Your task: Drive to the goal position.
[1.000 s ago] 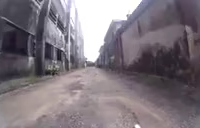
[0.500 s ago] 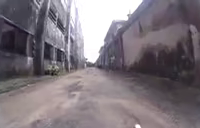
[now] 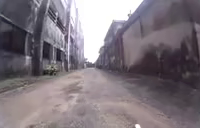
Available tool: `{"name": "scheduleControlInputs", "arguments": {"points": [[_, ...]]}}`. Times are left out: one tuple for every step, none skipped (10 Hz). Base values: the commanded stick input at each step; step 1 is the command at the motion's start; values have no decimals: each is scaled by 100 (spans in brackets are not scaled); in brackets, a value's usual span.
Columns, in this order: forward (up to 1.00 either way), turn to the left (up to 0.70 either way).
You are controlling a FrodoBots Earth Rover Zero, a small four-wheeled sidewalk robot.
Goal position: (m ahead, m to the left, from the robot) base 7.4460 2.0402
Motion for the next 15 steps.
{"name": "scheduleControlInputs", "arguments": {"points": [[30, 0], [30, 0], [30, 0], [30, 0], [30, 0], [30, 0], [30, 0], [30, 0], [30, 0], [30, 0], [30, 0], [30, 0], [30, 0], [30, 0], [30, 0]]}}
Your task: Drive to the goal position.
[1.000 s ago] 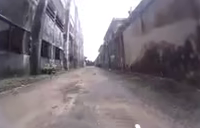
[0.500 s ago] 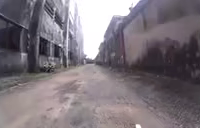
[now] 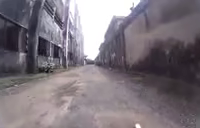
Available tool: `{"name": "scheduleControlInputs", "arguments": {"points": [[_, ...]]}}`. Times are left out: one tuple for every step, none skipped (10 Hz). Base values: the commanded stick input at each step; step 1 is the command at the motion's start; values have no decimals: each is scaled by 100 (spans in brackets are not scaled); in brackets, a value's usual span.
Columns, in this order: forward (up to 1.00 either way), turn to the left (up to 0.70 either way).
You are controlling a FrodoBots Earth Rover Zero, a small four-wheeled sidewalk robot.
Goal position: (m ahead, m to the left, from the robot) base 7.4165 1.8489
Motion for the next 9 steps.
{"name": "scheduleControlInputs", "arguments": {"points": [[30, 0], [30, 0], [30, 0], [30, 0], [30, 0], [30, 0], [30, 0], [30, 0], [30, 0]]}}
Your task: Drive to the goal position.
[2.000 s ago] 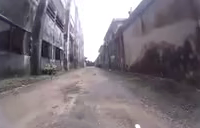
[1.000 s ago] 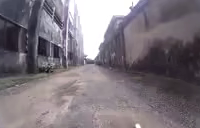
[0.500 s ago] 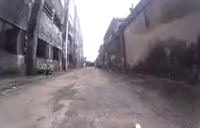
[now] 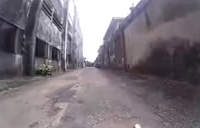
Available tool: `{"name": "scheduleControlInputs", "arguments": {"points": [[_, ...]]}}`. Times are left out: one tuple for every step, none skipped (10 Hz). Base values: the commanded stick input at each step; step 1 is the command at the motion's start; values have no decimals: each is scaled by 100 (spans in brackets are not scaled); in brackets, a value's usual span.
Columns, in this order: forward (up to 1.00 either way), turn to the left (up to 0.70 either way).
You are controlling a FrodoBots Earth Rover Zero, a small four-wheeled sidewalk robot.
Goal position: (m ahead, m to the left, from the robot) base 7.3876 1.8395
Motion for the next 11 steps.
{"name": "scheduleControlInputs", "arguments": {"points": [[30, 0], [30, 0], [30, 0], [30, 0], [30, 0], [30, 0], [30, 0], [30, 0], [30, 0], [30, 0], [30, 0]]}}
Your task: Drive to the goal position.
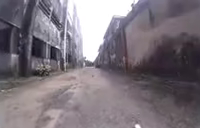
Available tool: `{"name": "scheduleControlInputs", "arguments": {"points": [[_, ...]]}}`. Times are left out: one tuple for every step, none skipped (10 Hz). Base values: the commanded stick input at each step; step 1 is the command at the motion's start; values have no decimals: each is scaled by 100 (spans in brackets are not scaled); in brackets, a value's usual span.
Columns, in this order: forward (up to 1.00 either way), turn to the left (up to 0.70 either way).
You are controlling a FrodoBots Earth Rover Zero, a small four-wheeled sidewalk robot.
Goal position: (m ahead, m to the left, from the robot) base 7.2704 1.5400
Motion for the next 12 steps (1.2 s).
{"name": "scheduleControlInputs", "arguments": {"points": [[30, 0], [30, 0], [30, 0], [30, 0], [30, 0], [30, 0], [30, 0], [30, 0], [30, 0], [30, 0], [30, 0], [30, 22]]}}
